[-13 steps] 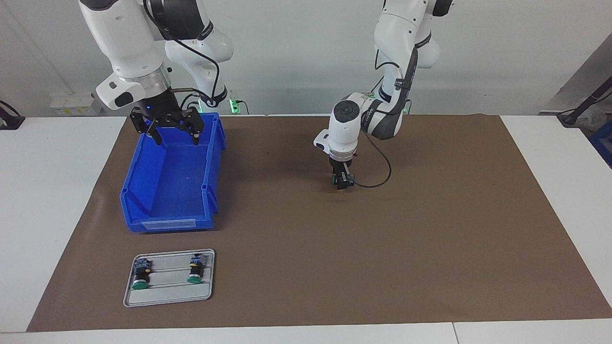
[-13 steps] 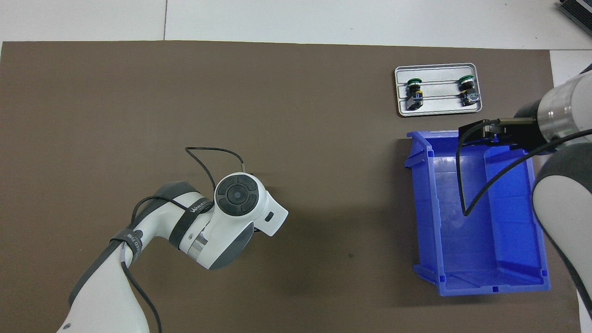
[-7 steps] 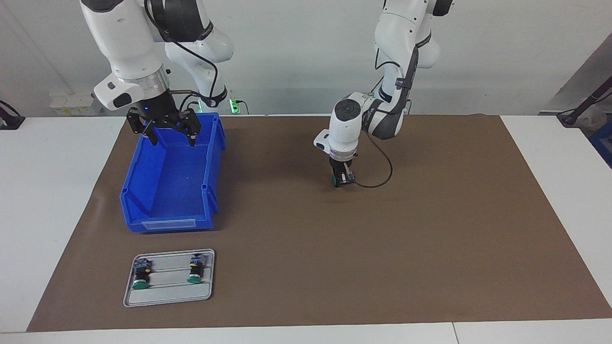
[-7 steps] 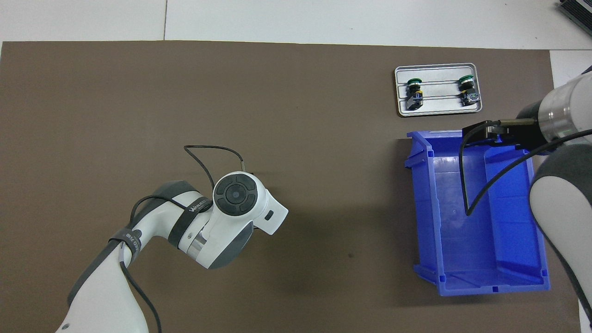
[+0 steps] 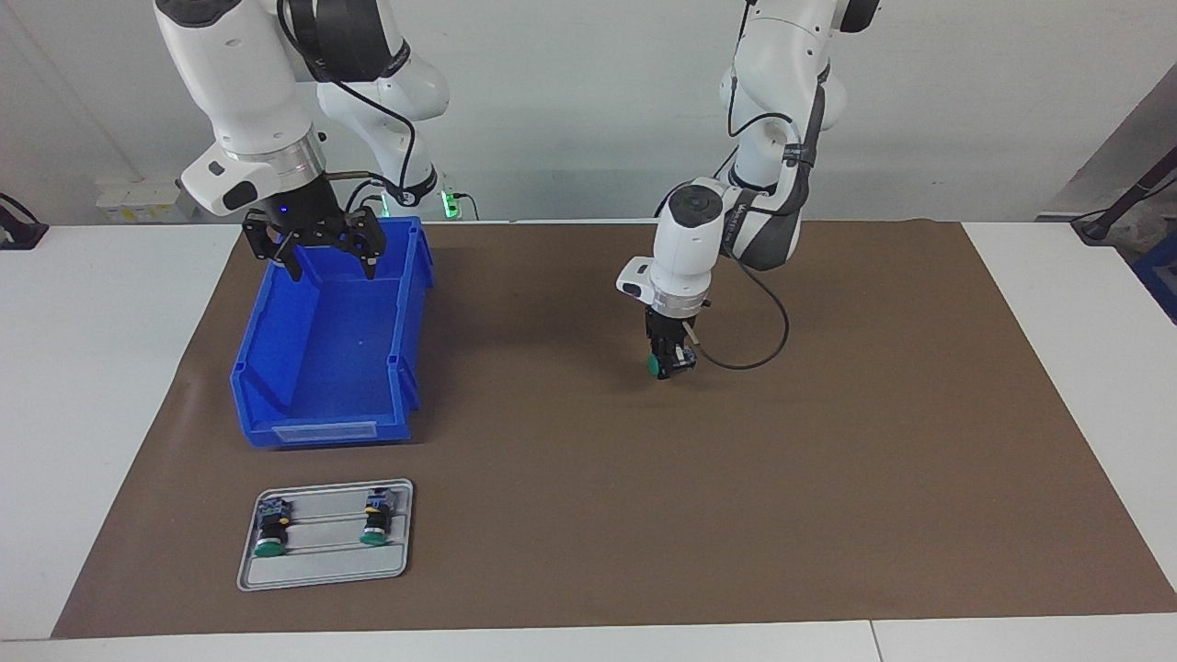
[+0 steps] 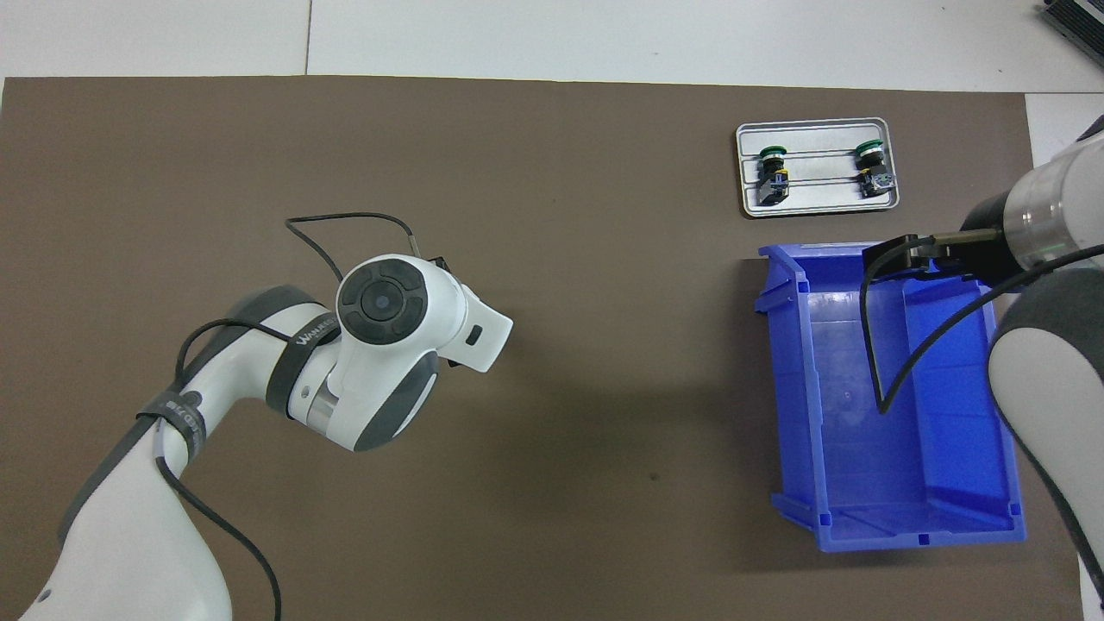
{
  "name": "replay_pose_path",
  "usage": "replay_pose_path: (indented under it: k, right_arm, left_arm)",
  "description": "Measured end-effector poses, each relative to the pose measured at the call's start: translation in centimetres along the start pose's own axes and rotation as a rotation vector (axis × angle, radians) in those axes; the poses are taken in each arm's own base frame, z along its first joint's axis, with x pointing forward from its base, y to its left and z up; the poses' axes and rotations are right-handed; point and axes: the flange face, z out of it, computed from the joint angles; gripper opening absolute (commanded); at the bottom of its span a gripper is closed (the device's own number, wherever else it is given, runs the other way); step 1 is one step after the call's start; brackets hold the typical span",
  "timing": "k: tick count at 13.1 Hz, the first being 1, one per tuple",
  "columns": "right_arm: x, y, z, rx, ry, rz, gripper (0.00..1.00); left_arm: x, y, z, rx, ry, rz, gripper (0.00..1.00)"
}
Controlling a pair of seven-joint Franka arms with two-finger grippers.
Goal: Place and press button with both arms
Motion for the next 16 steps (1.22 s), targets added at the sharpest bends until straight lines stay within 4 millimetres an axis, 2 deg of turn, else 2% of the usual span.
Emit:
replay_pose_path:
  k: [4, 6, 9, 12, 14, 16]
  right_arm:
    - [-0.3, 0.5, 0.2, -0.002, -0.025, 0.009, 1.00]
    - [-0.3, 1.0, 0.2, -0.002, -0.027, 0.011, 1.00]
    - [-0.3, 1.3, 0.1, -0.002, -0.026, 0.015, 1.00]
    - [-0.2, 3.6, 0.1, -0.003, -0.026, 0.055, 1.00]
    - [-0.2, 3.7, 0.1, -0.003, -0.026, 0.055, 1.00]
    - [-0.2, 2.9, 0.1, -0.002, -0.025, 0.042, 1.00]
  left_arm:
    - [-3.5, -6.8, -4.8, -0.004, 0.047, -0.125, 0.02]
    - [-5.4, -9.0, -6.8, -0.079, 0.099, -0.162, 0.02]
    - [-10.4, -12.6, -9.1, -0.175, 0.201, -0.212, 0.02]
    - [-16.4, -15.3, -9.1, -0.235, 0.353, -0.272, 0.02]
    - [-19.3, -15.3, -8.1, -0.279, 0.452, -0.294, 0.03]
    - [-21.8, -14.2, -6.8, -0.301, 0.595, -0.323, 0.04]
